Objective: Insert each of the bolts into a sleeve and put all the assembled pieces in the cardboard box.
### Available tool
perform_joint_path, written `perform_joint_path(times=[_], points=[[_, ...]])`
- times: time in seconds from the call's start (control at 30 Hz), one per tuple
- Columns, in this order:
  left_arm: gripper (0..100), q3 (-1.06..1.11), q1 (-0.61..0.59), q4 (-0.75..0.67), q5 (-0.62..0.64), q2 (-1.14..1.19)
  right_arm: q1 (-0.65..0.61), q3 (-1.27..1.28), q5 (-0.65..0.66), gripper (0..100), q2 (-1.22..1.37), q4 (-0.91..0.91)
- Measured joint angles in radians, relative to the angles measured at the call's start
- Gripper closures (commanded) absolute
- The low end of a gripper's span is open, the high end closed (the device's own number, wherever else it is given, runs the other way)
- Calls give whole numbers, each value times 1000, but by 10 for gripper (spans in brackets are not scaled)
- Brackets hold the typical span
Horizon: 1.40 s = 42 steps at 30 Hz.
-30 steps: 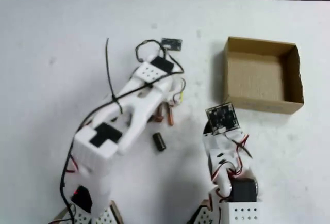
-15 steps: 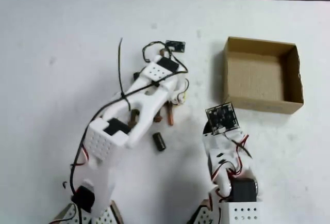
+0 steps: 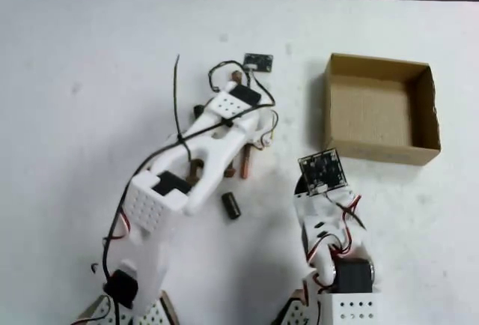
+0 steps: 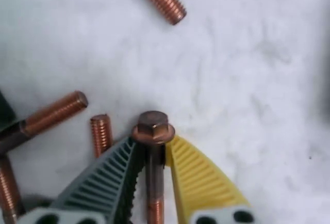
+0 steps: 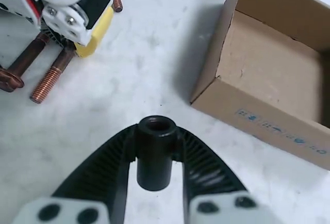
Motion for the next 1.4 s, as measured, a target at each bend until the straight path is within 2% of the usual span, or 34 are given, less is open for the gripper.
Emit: perform_joint_path(times=[0.37,0.43,0.6,1.0,1.17,1.4], points=[[978,-2,0,-2,0,2,0,0,0,982,0,0],[979,-21,0,32,-3,3,0,0,0,982,0,0],[979,-104,-3,203,-126,-20,0,6,0,981,0,0],[979,-348,-12,540,-304,-207,0,25,0,981,0,-37],[978,-359,-31,571,-440,-319,-12,25,0,981,0,-44],[978,-232,-78,571,-519,-557,-186,25,-2,981,0,-44]])
